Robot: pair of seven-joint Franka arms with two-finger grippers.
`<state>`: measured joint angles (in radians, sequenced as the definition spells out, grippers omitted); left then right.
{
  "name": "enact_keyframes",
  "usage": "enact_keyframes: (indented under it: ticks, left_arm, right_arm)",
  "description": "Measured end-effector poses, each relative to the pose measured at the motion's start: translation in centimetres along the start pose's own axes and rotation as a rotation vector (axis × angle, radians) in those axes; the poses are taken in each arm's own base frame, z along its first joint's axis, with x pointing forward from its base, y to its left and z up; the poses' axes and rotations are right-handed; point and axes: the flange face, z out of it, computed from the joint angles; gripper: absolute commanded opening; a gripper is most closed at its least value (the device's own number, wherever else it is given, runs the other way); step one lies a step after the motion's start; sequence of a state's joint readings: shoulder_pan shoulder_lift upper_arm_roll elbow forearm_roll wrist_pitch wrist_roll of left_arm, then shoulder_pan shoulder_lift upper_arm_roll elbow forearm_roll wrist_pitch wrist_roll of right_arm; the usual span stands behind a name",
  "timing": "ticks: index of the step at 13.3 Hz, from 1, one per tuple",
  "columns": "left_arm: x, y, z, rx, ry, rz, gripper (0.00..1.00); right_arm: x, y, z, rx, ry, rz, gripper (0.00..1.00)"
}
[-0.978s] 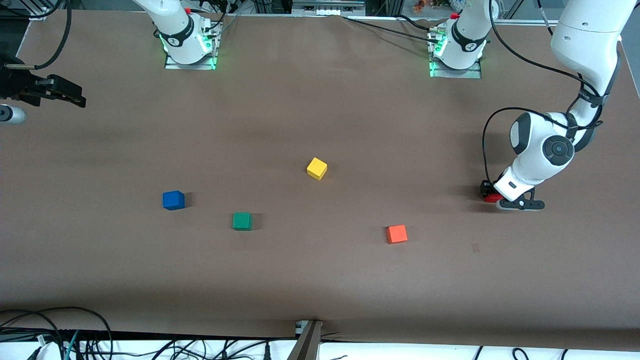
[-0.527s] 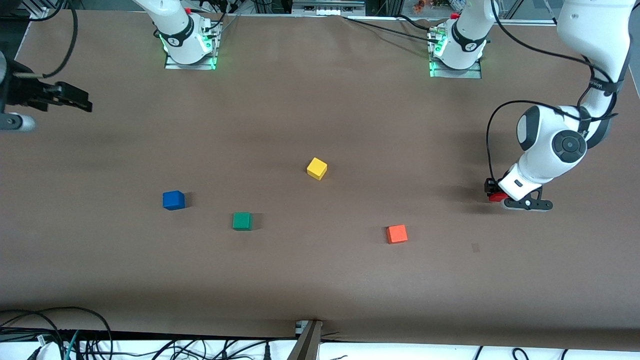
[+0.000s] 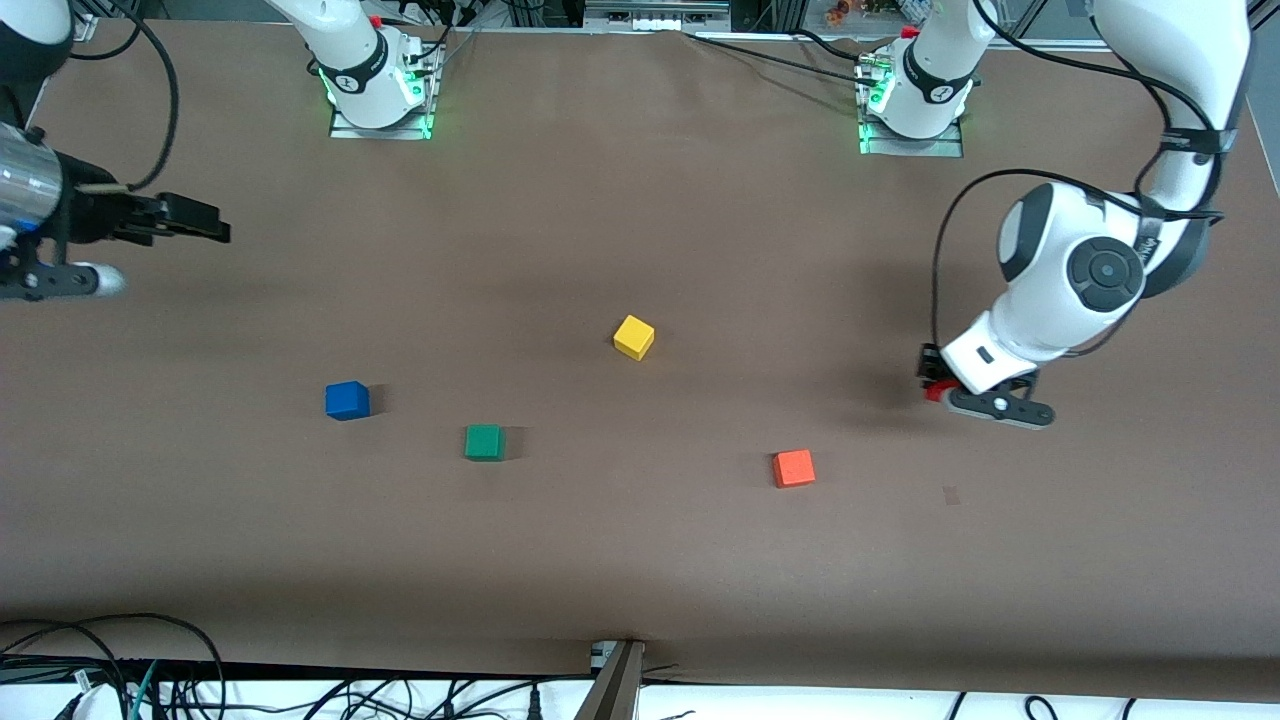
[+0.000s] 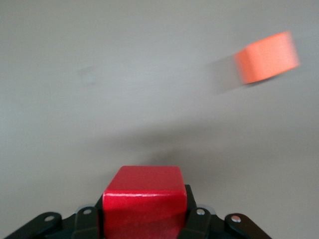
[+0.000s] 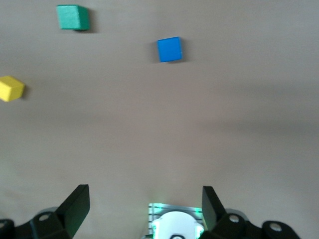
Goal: Pass red block to right arm, stack on blue
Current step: 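Carry the red cube toward the middle while the right gripper reaches over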
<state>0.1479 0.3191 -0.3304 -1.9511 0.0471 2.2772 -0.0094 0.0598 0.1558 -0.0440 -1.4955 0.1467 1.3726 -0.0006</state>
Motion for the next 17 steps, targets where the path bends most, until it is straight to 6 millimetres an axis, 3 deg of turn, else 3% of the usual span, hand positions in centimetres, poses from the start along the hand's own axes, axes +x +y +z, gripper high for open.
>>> enact_keyframes:
  ticks: [6, 9, 12, 14, 17]
  left_arm:
    - [2.0, 9.9, -2.9, -0.187, 0.111, 0.074, 0.17]
    - [3.5, 11.7, -3.6, -0.323, 0.202, 0.125, 0.19]
    - [4.2, 13.1, -3.1, -0.491, 0.273, 0.181, 0.10]
    - [4.3, 15.3, -3.1, -0.588, 0.305, 0.238, 0.05]
    - [3.4, 20.1, -2.8, -0.675, 0.292, 0.308, 0.00]
  right_arm:
    - [6.1, -3.4, 6.8, 0.344, -0.075, -0.014, 1.00]
    - [8.9, -5.3, 11.1, 0.583, -0.163, 0.006, 1.00]
    - [12.1, -7.3, 16.6, 0.843, -0.253, 0.031, 1.00]
    - [13.7, -8.5, 19.7, 0.988, -0.289, 0.041, 1.00]
    - [15.1, -11.3, 22.5, 1.122, -0.313, 0.074, 1.00]
